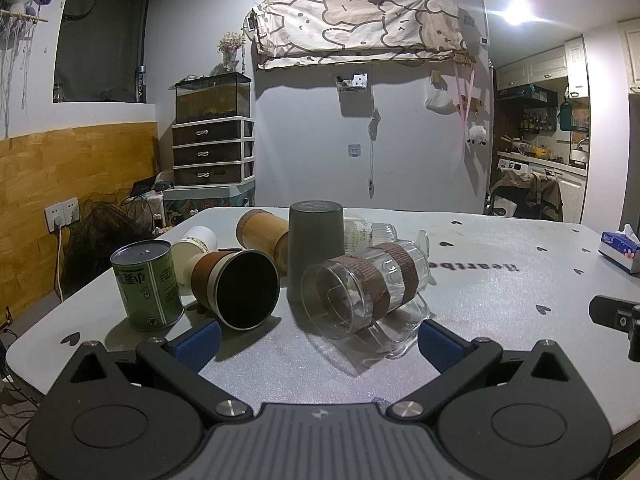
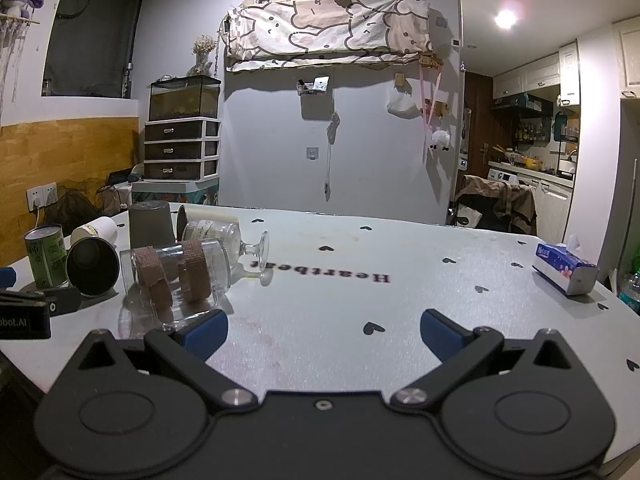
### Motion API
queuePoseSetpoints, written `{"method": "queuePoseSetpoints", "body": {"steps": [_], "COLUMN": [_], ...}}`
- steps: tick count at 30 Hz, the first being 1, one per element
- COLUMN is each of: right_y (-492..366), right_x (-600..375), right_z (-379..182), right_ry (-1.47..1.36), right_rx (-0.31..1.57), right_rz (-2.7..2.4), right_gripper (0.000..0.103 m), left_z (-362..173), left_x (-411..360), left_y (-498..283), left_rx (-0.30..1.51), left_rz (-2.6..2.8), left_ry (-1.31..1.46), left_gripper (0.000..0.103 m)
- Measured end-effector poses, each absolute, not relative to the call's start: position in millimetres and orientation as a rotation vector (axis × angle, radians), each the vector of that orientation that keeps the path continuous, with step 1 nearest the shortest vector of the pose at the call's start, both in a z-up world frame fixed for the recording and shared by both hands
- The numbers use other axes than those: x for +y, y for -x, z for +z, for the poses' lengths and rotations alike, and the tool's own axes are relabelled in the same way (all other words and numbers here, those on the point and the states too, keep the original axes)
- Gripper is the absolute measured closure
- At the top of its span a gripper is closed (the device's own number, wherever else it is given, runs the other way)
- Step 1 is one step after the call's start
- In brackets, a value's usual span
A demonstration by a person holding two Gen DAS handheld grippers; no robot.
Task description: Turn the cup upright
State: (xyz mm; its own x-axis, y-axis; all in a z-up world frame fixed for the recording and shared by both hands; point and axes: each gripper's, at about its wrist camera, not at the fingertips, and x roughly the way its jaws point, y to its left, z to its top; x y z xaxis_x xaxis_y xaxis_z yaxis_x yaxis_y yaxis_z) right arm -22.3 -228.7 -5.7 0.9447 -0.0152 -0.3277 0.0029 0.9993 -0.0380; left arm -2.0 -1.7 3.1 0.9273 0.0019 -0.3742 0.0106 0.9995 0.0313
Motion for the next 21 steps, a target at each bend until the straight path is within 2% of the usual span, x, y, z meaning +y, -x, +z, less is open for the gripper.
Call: {"method": "queuePoseSetpoints", "body": {"steps": [21], "right_y": [23.2], "right_x": [-229.3], "right_z": [-4.6], "right_ry": [0.039], "right_rx": [0.331], "right_rz": [-0.011], "right_gripper": [0.000], "left_z": [8.4], "left_x": [0.0], "left_y": [4.3], "left_rx": [0.382], "left_rz": [-0.004], "left_ry": [-0.033], "left_gripper": [0.000]}}
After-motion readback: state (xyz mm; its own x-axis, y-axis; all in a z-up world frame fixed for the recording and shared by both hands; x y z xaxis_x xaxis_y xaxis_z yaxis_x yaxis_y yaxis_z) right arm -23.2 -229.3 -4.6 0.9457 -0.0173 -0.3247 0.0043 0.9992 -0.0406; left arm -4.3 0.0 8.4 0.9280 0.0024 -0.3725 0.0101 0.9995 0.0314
